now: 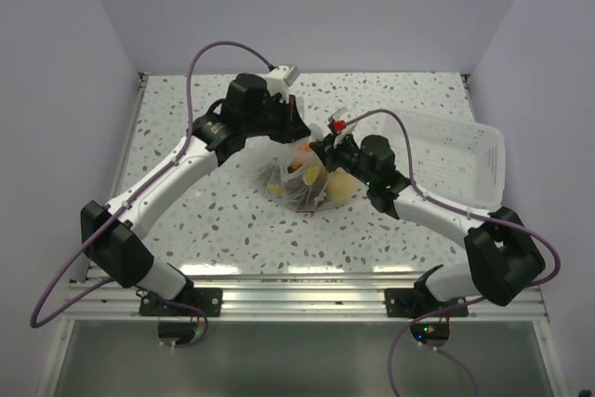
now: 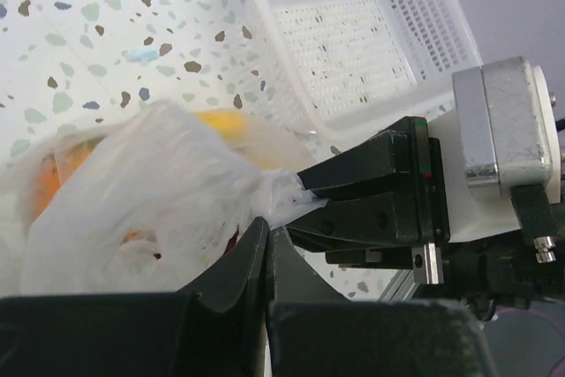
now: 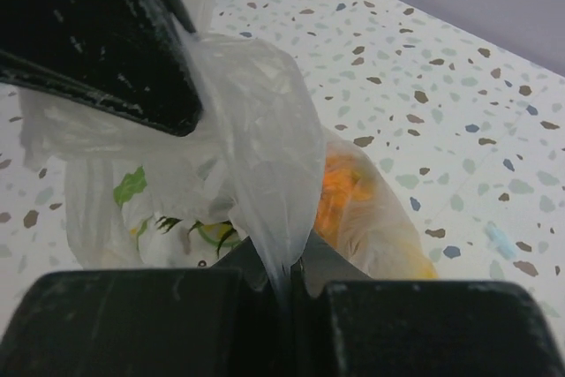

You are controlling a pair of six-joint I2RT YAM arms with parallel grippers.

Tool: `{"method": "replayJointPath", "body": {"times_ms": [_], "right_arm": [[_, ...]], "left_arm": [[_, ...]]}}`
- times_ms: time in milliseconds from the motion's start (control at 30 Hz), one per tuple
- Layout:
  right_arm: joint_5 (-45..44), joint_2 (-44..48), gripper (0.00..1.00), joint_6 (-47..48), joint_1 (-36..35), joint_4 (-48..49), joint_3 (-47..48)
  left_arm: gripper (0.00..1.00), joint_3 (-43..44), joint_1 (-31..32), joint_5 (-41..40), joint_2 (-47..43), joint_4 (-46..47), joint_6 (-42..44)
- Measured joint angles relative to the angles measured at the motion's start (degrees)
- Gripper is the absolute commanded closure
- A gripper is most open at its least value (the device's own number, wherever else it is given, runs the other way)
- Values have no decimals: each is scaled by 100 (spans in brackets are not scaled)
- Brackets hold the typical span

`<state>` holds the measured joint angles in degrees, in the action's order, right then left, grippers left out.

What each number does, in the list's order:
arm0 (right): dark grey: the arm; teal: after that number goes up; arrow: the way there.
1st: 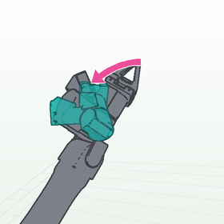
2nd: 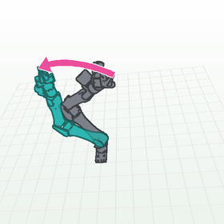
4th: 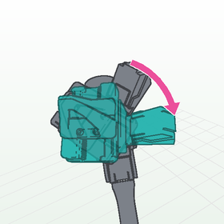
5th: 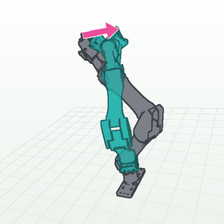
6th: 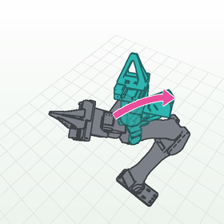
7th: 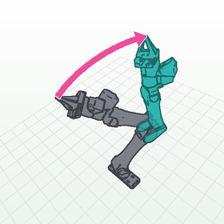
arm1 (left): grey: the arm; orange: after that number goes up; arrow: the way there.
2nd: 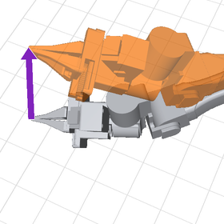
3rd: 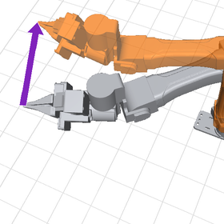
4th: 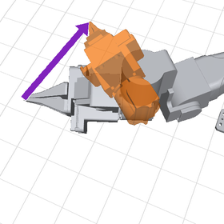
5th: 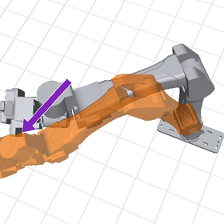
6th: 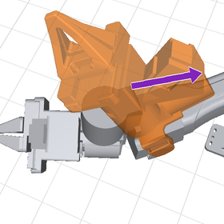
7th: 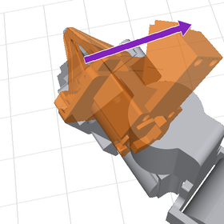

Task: Place the fake fruits into the plastic bag and tie a complex knot
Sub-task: Tie the plastic bag at the center of the board.

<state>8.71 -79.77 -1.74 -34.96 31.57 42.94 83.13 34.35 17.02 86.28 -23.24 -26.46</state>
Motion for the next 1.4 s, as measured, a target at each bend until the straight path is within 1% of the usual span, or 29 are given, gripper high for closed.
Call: {"method": "replayJointPath", "body": {"times_ms": [33,67,100,133,200,233,300,367,400,433,500,600,700,867,967,1033,1100,1167,1200,1267,1300,1367,1400], "right_arm": [[122,28,100,15,4,-20,-7],[227,50,100,31,11,-35,-13],[332,68,100,39,15,-57,-13],[442,74,100,48,17,-70,-11],[595,81,100,61,26,-205,-2],[645,76,100,61,35,-350,2],[737,63,100,57,52,-691,48],[745,50,100,33,63,-914,114],[748,50,100,20,66,-1012,149],[748,52,100,7,74,-1086,186],[750,52,100,-37,81,-1165,236],[750,52,100,-76,85,-1191,249],[750,52,100,-83,85,-1215,249],[748,74,100,-79,90,-1270,249],[748,101,100,-70,90,-1274,249],[750,118,100,-66,90,-1274,249],[750,120,100,-63,90,-1274,249],[750,120,100,-61,96,-1279,249],[750,120,100,-63,96,-1276,249],[750,120,100,-66,103,-1279,249],[750,120,100,-76,114,-1279,249],[748,120,100,-109,144,-1279,249],[748,120,100,-131,164,-1285,249]], "left_arm": [[100,15,-9,83,0,11,275],[96,35,-15,188,0,22,551],[87,55,-28,295,0,31,841],[67,85,-50,435,0,24,1187],[52,208,-149,861,0,13,1893],[42,278,-216,1043,-9,33,2109],[38,378,-485,1499,-107,179,2524],[32,378,-872,1945,-332,251,2844],[30,378,-1016,2092,-435,278,2935],[26,378,-1198,2253,-560,291,3051],[23,378,-1449,2455,-796,310,3211],[13,376,-1552,2677,-962,337,3311],[9,302,-1552,2824,-824,549,3239],[9,-116,-1554,2999,-223,1178,2802],[10,-323,-1554,3143,127,1727,2461],[13,-345,-1552,3285,293,2039,2223],[21,-358,-1552,3469,422,2492,1932],[32,-422,-1539,3681,509,2983,1602],[50,-476,-1528,3794,544,3244,1436],[70,-605,-1504,4009,603,3689,1088],[89,-662,-1493,4098,629,3853,973],[100,-752,-1495,4258,656,4048,769],[100,-791,-1506,4312,656,4094,734]]}}
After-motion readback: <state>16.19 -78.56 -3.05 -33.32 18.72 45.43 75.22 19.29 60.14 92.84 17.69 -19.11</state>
